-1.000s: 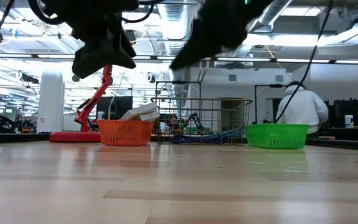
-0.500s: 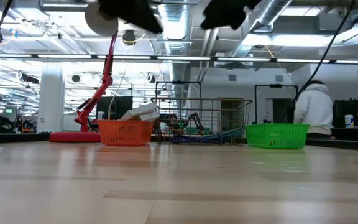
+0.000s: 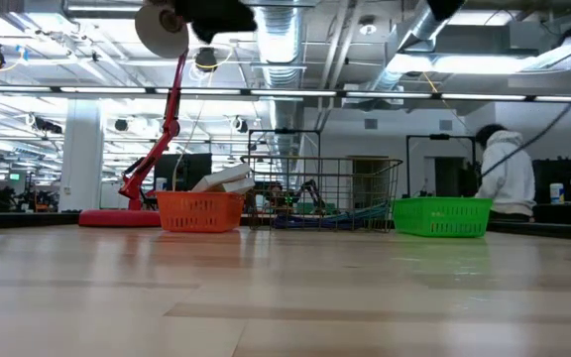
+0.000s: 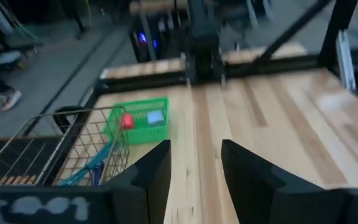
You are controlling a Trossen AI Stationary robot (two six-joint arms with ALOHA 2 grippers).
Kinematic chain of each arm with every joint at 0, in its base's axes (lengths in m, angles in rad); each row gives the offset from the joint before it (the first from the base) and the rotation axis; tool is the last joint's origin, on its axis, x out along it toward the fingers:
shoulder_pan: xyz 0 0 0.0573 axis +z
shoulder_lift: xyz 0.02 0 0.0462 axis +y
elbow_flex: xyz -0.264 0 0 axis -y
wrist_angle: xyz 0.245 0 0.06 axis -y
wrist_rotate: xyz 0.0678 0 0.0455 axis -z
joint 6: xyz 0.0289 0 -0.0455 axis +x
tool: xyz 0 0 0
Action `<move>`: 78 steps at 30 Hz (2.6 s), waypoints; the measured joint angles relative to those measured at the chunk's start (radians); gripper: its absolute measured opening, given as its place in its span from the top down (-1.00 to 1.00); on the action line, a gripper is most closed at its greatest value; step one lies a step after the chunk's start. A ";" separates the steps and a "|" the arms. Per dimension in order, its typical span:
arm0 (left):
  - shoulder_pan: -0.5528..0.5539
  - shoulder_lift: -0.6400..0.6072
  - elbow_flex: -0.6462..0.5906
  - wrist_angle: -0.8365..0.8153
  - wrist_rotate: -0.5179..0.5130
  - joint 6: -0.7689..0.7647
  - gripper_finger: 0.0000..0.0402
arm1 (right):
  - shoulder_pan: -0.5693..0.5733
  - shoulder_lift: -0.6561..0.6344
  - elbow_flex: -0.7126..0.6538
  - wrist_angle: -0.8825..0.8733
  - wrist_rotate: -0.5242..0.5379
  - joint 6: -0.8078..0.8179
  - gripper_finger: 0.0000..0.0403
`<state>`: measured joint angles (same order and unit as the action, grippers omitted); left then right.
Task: Pick and place items into bin
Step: Return to Home Position
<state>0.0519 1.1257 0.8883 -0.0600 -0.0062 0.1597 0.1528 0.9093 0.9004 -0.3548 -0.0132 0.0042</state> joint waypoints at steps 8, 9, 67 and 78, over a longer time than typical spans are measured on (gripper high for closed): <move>0.022 -0.294 -0.398 0.320 0.025 -0.088 0.35 | -0.100 -0.317 -0.310 0.186 -0.098 0.009 -0.06; 0.021 -0.331 -0.439 0.341 0.025 -0.100 0.35 | -0.108 -0.343 -0.343 0.206 -0.109 0.015 -0.06; 0.020 -0.786 -0.881 0.356 -0.237 -0.126 0.35 | -0.014 -0.868 -0.894 0.385 -0.086 0.108 -0.06; 0.020 -0.773 -0.875 0.125 -0.231 -0.105 0.35 | -0.014 -0.868 -0.895 0.385 -0.087 0.109 -0.06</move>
<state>0.0719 0.3524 0.0132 0.0648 -0.2374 0.0544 0.1390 0.0410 0.0059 0.0299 -0.0997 0.1131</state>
